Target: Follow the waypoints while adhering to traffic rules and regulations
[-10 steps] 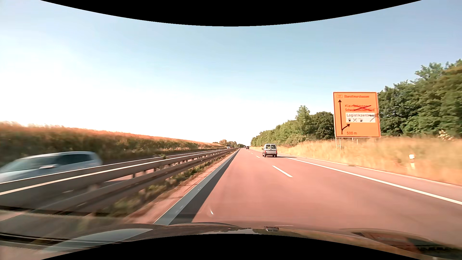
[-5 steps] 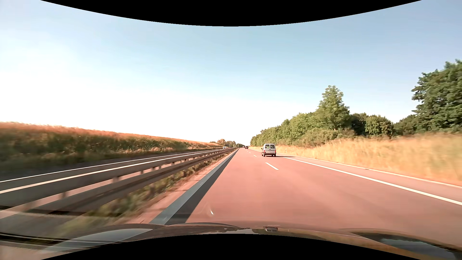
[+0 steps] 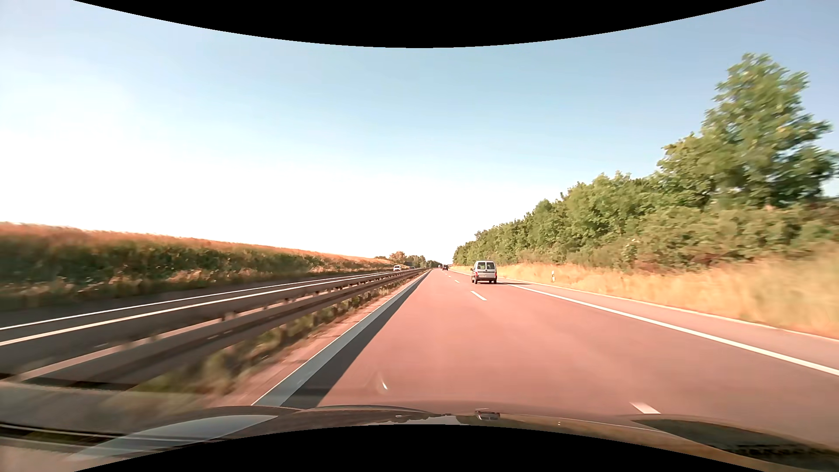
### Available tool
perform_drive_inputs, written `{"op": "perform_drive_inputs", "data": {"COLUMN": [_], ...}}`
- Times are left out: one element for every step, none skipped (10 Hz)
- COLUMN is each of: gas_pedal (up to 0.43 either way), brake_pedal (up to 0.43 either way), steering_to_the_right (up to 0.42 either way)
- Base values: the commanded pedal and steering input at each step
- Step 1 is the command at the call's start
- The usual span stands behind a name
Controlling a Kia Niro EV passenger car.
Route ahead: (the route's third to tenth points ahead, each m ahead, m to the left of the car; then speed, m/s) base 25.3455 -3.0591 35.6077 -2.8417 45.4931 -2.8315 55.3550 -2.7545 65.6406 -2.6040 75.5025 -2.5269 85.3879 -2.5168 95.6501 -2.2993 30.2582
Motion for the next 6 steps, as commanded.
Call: {"op": "perform_drive_inputs", "data": {"gas_pedal": [0.248, 0.248, 0.248, 0.248, 0.248, 0.248], "brake_pedal": [0.006, 0.006, 0.006, 0.006, 0.006, 0.006], "steering_to_the_right": [0.004, 0.004, 0.004, 0.004, 0.004, 0.004]}}
